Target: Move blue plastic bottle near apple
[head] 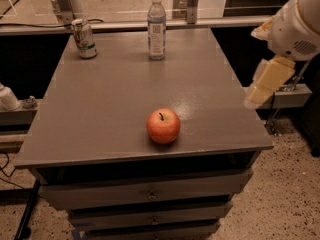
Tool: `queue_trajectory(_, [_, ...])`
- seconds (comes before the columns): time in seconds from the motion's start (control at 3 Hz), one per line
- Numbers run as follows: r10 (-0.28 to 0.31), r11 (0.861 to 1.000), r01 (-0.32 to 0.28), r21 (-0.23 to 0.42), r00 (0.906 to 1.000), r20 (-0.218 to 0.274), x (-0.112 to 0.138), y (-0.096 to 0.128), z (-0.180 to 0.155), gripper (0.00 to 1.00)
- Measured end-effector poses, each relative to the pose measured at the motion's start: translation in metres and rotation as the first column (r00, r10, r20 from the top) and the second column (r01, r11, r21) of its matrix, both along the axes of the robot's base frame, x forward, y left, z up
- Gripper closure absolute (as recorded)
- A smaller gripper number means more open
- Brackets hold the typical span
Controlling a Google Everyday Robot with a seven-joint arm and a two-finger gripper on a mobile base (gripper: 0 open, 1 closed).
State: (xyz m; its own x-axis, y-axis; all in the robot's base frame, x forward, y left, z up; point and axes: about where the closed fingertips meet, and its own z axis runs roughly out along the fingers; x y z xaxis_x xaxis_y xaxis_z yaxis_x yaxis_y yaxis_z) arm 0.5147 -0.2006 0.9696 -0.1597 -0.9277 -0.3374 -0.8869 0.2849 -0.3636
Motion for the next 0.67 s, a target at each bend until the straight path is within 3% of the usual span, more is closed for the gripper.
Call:
queue_trajectory(0.33, [0.024,0.997,-0.033,0.073,0.9929,0.116,0.062,0.018,-0.003,0.00])
queue_trajectory(0.67, [0.021,0.982,-0.057,0.178,0.9798,0.199,0.118,0.037,-0.005,0.00])
